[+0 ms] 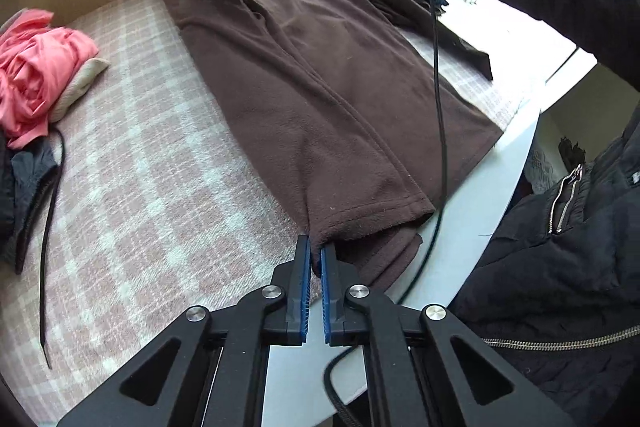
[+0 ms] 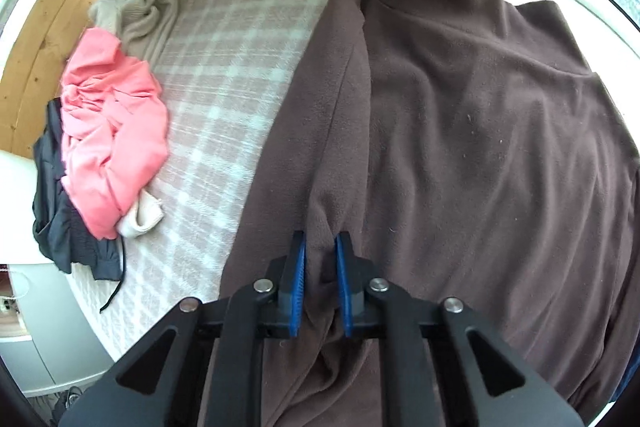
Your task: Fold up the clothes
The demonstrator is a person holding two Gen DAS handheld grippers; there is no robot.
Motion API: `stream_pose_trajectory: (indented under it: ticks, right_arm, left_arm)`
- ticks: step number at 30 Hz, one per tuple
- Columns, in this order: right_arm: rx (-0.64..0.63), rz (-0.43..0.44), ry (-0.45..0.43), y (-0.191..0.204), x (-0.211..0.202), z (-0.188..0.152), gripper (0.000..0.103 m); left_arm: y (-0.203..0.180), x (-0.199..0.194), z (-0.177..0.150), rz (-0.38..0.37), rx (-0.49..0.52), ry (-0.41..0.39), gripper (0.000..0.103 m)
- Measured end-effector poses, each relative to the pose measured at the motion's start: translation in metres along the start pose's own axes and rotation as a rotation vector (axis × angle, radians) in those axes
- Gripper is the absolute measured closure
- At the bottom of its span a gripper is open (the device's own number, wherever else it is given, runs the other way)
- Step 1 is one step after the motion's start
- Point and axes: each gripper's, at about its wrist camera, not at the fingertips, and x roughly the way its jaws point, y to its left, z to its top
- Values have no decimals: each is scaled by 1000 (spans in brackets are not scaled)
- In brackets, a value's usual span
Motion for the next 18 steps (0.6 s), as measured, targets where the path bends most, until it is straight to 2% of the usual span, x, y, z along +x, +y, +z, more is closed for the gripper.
stream_pose_trajectory:
  ticks: [3,7,11,14,16,18]
  right_arm:
    - [13,-20,1,-2,0,2,90]
    - [65,6,-2,-11,11,1,90]
    - [-6,-24,5,4,17,-2,89]
    - [-25,-26,-4,17,11,-8,89]
    - [-39,-27,-10,26,7,-12,87]
    - [-52,-28,-16,35,3,-16,80]
  left_arm:
    - [-5,4,-7,-9,-66,-30,101]
    - [-2,10,-25,-9,-136,-37,101]
    - [-4,17,-30,-40,-175,-30,102]
    - [-17,18,-25,-52,-145,-31,102]
    - [-22,21,-24,-56,-110,17,101]
    - [-21,22,-30,-38,-96,74,100]
